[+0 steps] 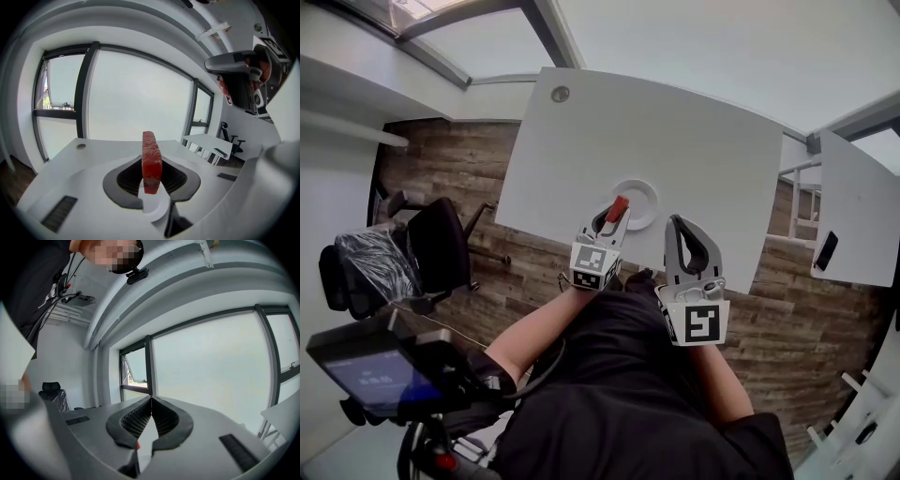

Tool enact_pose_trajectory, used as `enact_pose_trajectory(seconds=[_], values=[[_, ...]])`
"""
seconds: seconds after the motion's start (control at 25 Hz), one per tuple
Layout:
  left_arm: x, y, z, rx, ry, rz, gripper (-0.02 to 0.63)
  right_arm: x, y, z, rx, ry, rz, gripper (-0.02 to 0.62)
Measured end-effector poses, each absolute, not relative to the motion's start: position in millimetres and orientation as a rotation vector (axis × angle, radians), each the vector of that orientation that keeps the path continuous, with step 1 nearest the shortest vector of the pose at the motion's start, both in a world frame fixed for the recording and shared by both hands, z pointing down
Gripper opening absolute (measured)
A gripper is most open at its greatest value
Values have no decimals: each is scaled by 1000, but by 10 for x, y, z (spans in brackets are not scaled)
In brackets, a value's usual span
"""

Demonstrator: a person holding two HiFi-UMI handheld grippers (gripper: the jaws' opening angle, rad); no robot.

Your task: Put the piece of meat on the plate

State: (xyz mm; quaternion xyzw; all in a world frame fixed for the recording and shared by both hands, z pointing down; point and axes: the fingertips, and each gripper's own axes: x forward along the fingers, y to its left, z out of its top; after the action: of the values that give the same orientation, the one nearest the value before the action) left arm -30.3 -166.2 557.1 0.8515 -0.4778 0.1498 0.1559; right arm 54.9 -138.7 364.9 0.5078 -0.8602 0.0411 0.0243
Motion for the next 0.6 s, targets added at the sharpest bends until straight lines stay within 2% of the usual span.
enact_pose_trajectory(seconds=[0.32, 0.6], values=[[-106, -2057, 6415, 2390, -1256, 633, 95, 814, -1878, 4018, 1621, -2605, 248, 6], [-32, -1987, 6755, 2384, -1170, 700, 95, 837, -1814, 4012, 1645, -2573, 251, 6]])
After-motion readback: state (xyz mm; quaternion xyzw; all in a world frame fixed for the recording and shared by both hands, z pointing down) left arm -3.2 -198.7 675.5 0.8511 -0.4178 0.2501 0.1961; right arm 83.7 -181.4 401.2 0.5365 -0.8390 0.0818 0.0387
